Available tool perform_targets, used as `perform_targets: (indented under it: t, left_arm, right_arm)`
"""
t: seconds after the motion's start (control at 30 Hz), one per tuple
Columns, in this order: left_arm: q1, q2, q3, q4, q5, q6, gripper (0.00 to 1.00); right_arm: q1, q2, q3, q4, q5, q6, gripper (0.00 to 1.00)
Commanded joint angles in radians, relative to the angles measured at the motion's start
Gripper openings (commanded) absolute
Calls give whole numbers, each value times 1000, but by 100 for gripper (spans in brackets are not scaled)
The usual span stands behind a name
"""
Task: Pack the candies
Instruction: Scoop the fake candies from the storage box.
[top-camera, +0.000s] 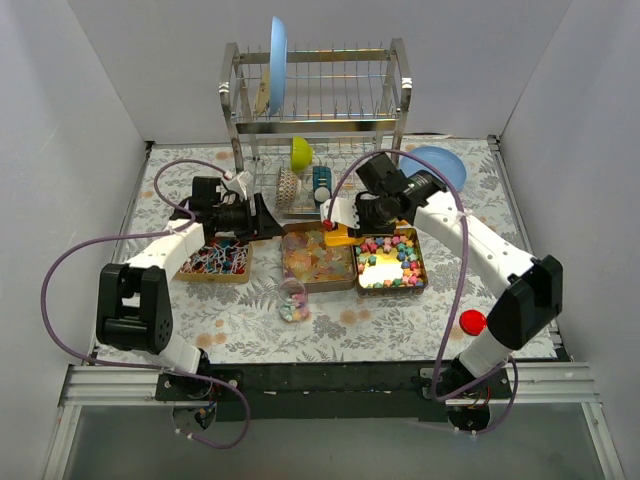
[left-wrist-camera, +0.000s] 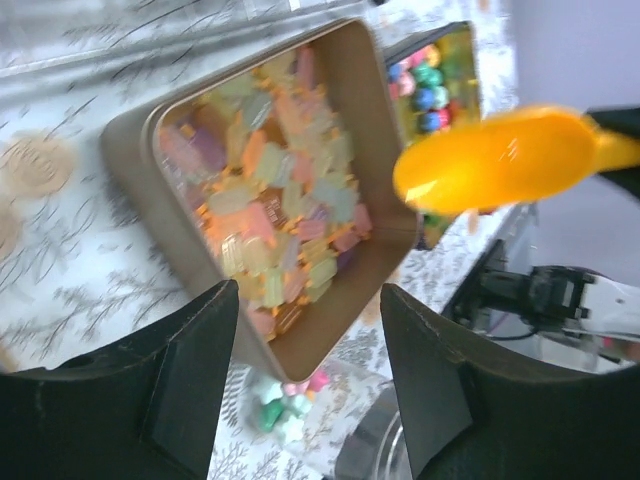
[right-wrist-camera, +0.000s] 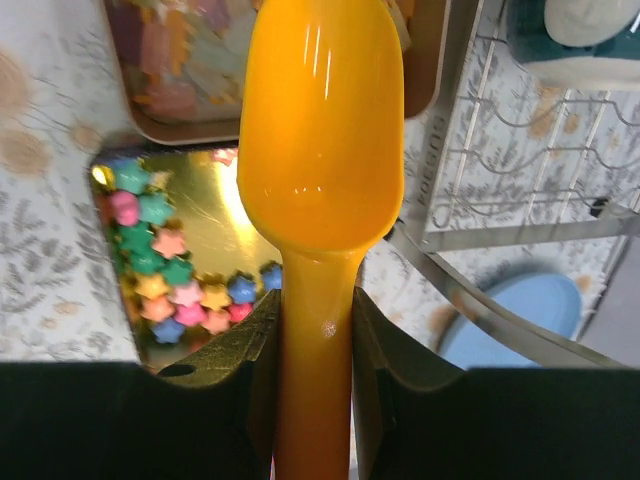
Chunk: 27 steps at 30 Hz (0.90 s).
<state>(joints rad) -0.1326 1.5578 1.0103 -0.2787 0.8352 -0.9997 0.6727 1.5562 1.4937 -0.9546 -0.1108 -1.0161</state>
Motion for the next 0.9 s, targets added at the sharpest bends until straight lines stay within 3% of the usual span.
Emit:
perform_targets:
  t: [0.0, 0.1, 0.2, 0.37, 0.5, 0.87]
  left_arm:
    - [-9, -87, -44, -100, -188, 45, 58]
    - [-7, -103, -101, -112, -183, 33, 53]
    - [-9, -131, -160, -102, -142, 9, 41]
    - [-9, -162, -234, -44, -102, -34, 14]
    - [-10, -169, -277, 1, -77, -60, 0]
    - [-58, -209, -383, 79, -38, -114, 0]
  right_arm:
    - [5, 100, 155, -67, 206, -140, 1]
    - [22, 185, 256, -93, 293, -188, 1]
    - [53, 238, 310, -107, 365, -255, 1]
    - [122, 249, 249, -99, 497, -354, 1]
    - [160, 246, 209, -78, 577, -383, 1]
    - [235, 317, 142, -15, 766, -432, 1]
